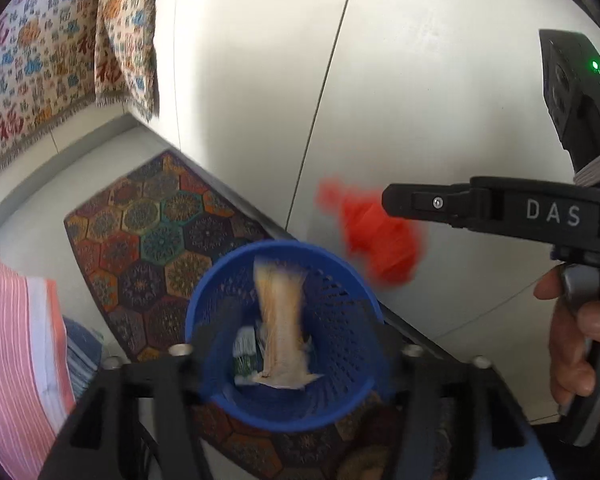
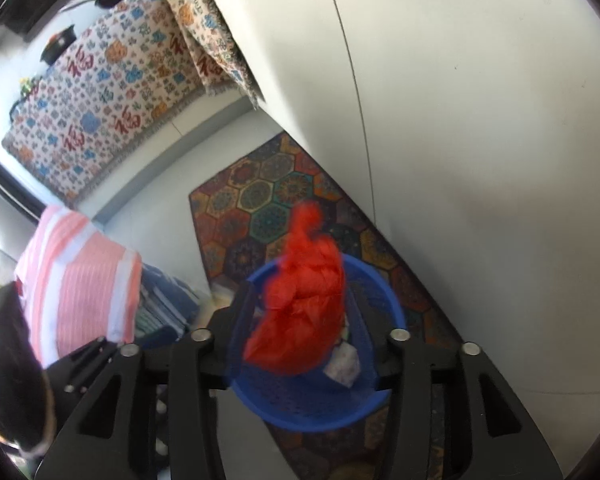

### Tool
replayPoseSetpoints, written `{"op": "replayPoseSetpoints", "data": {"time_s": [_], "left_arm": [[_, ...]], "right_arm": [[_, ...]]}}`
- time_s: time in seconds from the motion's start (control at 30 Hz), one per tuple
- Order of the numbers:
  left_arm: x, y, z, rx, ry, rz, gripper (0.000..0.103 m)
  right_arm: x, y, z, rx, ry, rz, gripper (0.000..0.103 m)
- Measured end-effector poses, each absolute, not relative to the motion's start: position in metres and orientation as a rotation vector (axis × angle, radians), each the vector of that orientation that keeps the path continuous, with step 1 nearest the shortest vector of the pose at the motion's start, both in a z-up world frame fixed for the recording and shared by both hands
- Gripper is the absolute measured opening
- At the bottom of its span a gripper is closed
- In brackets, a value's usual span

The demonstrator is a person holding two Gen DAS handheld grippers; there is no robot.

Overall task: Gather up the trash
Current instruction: 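Carry both items over the blue wastebasket and open both tools to drop them, then swing both tools back over the table toward the crushed cans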

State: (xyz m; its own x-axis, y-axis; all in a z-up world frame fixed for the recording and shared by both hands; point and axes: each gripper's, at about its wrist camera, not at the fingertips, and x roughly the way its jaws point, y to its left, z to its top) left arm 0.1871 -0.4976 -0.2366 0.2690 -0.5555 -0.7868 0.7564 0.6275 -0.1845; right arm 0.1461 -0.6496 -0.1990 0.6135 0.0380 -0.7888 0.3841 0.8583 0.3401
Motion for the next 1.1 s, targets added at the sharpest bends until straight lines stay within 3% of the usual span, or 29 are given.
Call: {"op": "replayPoseSetpoints", "data": {"time_s": [0.23, 0.33, 0.37, 0.5, 0.7, 1.1], "left_arm": [[0.182, -0.487, -0.229, 0.234, 0.949, -0.864, 0.062], [0.168, -0.473, -0.22, 0.258, 0.919, -0.842, 0.066], [0.162, -0.468, -0.217, 0.265, 0.901, -0.835, 0.067], [0.134, -0.436, -0.195, 0.249, 0.853, -0.84, 0.075], [0.093, -0.371, -0.157, 0.218, 0.842, -0.841, 0.077], [0.081, -0.144, -0.143, 0.245, 0.834, -0.624, 0.077]], "right_arm": [[0.143, -0.653, -0.191, 0.524, 0.873, -0.242, 0.062], [0.147, -0.647, -0.188, 0.496, 0.88, -0.264, 0.082], [0.147, -0.643, -0.186, 0.482, 0.882, -0.271, 0.084], [0.149, -0.628, -0.18, 0.434, 0.884, -0.276, 0.087], [0.145, -0.58, -0.164, 0.34, 0.838, -0.261, 0.088], [0.116, -0.348, -0.124, 0.115, 0.708, 0.168, 0.09]]}}
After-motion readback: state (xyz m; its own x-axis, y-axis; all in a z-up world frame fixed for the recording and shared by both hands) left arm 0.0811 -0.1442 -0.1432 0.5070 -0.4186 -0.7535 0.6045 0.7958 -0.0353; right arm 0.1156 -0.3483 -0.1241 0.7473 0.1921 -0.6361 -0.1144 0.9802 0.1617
